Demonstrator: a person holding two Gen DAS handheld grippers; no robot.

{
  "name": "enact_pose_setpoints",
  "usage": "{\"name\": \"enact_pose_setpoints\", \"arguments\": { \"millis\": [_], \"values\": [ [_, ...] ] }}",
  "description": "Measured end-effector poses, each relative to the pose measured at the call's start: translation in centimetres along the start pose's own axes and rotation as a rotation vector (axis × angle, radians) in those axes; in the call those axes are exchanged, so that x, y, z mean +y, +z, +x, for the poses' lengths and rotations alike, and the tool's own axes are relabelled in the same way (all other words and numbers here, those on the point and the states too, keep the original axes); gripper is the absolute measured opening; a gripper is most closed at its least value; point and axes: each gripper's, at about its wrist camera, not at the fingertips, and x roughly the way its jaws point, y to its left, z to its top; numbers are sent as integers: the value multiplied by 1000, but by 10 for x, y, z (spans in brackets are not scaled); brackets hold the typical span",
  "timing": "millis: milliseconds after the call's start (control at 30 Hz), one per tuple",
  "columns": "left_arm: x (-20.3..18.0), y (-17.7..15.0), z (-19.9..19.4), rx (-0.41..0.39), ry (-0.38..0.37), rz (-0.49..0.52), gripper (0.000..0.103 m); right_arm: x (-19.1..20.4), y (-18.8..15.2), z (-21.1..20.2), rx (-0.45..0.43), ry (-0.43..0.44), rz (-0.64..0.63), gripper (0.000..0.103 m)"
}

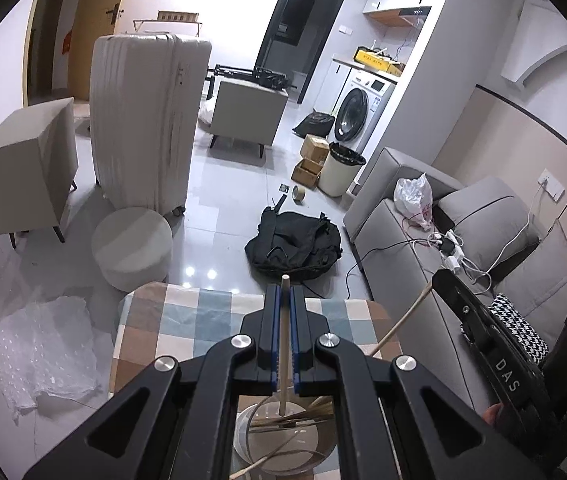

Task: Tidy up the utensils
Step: 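Lift both held chopsticks up over the utensil holder, then lower both chopsticks into the utensil holder and open both tools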

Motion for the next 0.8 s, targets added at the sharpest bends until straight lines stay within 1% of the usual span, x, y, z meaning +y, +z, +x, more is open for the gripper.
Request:
{"name": "enact_pose_setpoints", "arguments": {
  "millis": [200,333,500,633,733,800],
  "values": [
    [-7,-2,5,-7,0,44,0,-1,-9,18,12,-2,-5,4],
    [-9,-7,6,3,-7,69,0,-1,-19,27,31,-13,-10,4],
    [-5,-8,12,40,-24,65,0,-7,-32,28,42,-14,7,5],
    [-6,-12,16,68,-31,76,0,-7,-38,26,62,-13,-3,5],
    [-8,-15,18,110,-51,90,0,-8,-44,24,86,-11,-8,5],
    [-9,-17,22,138,-57,91,0,-10,-49,24,112,-11,-5,8]
  ]
}}
